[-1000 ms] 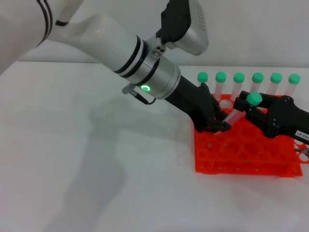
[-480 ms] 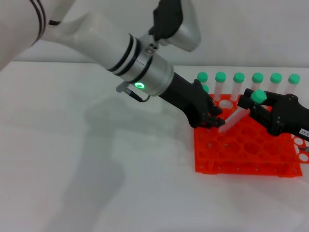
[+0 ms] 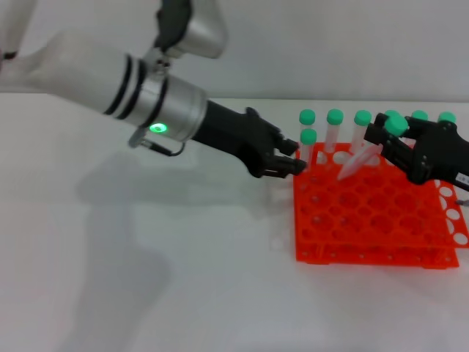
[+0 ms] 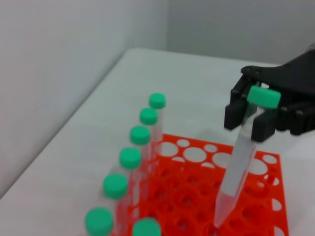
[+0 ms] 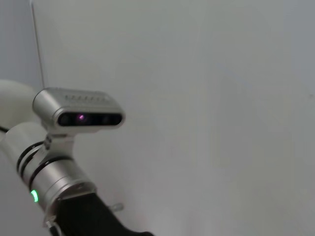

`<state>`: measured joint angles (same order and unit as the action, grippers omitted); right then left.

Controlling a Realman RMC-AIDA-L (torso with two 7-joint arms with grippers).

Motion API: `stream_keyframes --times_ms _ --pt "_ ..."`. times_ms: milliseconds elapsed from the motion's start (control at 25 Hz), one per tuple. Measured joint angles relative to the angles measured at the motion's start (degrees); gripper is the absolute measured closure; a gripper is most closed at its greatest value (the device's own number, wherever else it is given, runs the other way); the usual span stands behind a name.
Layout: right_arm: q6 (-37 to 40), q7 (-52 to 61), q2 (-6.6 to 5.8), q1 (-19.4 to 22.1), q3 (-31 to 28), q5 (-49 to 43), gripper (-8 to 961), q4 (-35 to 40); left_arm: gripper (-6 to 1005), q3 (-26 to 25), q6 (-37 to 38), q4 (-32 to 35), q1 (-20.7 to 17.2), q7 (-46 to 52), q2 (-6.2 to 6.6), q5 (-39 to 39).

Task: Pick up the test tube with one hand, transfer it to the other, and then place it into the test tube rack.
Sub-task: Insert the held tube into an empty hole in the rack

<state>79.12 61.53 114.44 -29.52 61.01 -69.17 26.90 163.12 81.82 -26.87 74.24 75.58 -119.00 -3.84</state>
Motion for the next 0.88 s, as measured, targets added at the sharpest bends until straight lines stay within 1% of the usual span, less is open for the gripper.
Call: stream_keyframes --times_ms 80,200,360,560,720,880 --pt "-0.85 0.10 0.03 -0.87 0.18 -0.08 749 0.27 651 0.01 1.51 -1.55 -2.41 -0.67 -0.01 2.57" --pt "-2.42 0.12 0.05 -2.19 0.56 -0.26 749 0.31 650 0.01 4.41 -3.89 -6.72 -2.30 -0.05 7.98" --pt "-4.66 0.08 0.20 -4.02 0.80 -1.55 749 0.31 648 0.00 8.55 -6.78 -13.84 -4.54 0.03 17.19" --pt "-7.77 -0.14 0.28 -5.32 1.80 -2.68 749 0.39 644 0.00 13.01 -8.66 -24.41 -9.30 0.02 29.78" --pt "-9.02 -0.26 0.34 -5.59 2.16 -3.02 749 0.41 637 -0.01 14.25 -8.03 -32.25 -14.16 -0.10 40.22" --pt "-10.50 -0.35 0.34 -6.07 2.82 -3.15 749 0.43 637 -0.07 13.81 -2.91 -39.07 -22.42 -0.24 48.44"
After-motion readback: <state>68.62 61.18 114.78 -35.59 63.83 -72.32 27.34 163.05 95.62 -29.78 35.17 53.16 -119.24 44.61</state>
